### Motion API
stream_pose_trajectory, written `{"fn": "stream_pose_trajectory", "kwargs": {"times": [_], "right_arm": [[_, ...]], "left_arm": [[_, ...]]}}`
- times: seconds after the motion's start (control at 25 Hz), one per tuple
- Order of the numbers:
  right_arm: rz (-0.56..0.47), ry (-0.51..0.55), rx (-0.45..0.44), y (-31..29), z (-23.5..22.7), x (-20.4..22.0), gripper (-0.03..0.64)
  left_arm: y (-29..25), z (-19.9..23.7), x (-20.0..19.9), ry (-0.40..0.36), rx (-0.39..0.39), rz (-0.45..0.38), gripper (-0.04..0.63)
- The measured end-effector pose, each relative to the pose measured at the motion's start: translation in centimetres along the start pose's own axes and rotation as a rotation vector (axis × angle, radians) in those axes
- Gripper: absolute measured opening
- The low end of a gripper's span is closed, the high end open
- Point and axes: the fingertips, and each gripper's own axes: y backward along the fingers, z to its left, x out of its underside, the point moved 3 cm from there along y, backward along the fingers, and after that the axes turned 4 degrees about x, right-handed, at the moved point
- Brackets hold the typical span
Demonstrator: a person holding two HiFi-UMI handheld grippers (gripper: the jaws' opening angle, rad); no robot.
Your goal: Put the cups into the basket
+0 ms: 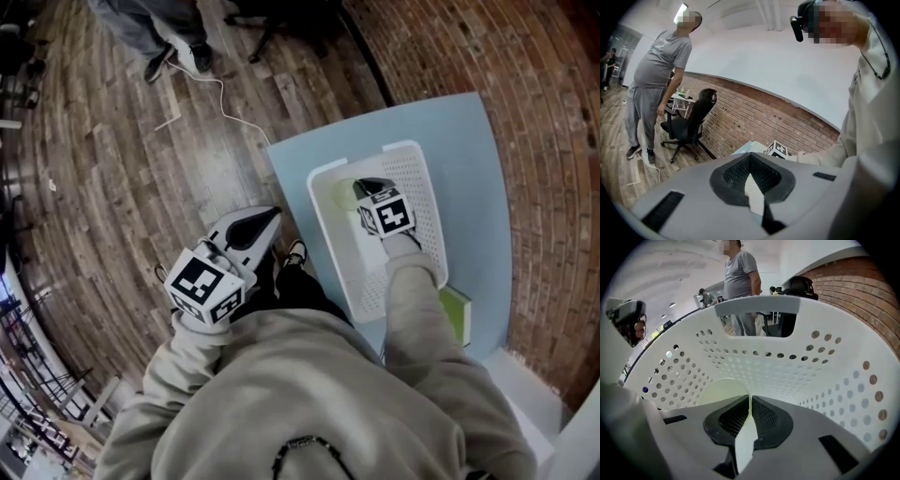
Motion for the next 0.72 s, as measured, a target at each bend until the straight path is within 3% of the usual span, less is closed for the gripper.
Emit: {"fn": "stream_pose_trajectory", "kwargs": {"times": [0.24,0.56,0.72], "right_arm": [[0.009,-0.013,-0.013,-0.7,0.4,0.4,0.032],[0.023,-0.006,0.038,-1.0,-0.1,1.1,0.035],[0.033,-0.02,0.051,-0.9,-0.3,1.1,0.126]], "left_arm": [[0.0,-0.1,0.9,0.024,0.019,0.018,-0.003],[0.7,-0.2,1.7,0.05,0.022,0.025,-0.005],[1.0,0.1,2.1,0.046,0.024,0.013,-0.003]]}}
